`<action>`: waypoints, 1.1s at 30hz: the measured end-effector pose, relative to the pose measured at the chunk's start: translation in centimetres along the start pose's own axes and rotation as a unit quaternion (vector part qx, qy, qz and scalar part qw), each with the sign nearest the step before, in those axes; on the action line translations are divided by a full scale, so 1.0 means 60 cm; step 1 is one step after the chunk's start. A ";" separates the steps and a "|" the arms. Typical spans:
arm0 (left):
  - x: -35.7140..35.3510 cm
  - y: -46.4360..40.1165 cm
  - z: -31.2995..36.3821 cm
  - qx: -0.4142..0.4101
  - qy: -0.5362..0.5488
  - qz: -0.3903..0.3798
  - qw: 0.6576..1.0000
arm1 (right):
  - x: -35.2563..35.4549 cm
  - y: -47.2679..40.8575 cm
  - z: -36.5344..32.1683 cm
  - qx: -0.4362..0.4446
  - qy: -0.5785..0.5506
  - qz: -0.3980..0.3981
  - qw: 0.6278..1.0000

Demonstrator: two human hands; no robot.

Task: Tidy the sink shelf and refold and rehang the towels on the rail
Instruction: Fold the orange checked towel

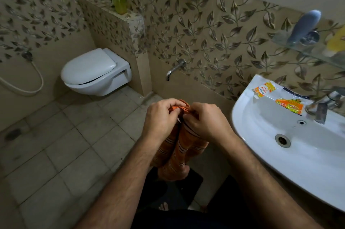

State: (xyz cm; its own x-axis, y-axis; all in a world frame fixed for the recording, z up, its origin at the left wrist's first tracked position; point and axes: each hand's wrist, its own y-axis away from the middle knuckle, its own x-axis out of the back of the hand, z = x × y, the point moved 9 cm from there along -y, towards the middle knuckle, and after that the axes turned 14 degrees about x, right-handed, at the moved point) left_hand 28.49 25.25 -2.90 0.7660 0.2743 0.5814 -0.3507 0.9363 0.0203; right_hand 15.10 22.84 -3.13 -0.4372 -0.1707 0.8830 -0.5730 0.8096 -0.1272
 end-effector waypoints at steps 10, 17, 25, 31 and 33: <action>0.074 -0.034 -0.026 0.042 0.020 0.079 0.996 | -0.011 0.033 0.065 -0.112 -0.013 -0.150 0.982; 0.086 -0.042 -0.043 0.072 0.017 0.103 0.992 | 0.036 0.035 0.055 -0.091 0.020 -0.072 0.993; 0.067 -0.068 -0.092 0.137 -0.029 0.052 0.989 | 0.070 0.033 0.030 -0.039 0.003 0.036 0.999; 0.010 -0.051 -0.108 0.160 0.024 -0.119 0.980 | 0.062 0.014 0.027 -0.048 0.055 0.046 0.996; -0.001 -0.033 -0.085 0.135 0.063 -0.166 0.975 | 0.060 0.008 0.024 -0.044 0.079 0.041 0.995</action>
State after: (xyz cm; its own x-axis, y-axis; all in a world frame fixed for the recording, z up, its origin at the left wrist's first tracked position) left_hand 31.91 24.50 -7.13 0.9159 0.0066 0.4013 -0.1876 0.8910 0.4134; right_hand 12.30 21.82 -0.67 -0.3614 -0.0183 0.9322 -0.4738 0.8647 -0.1667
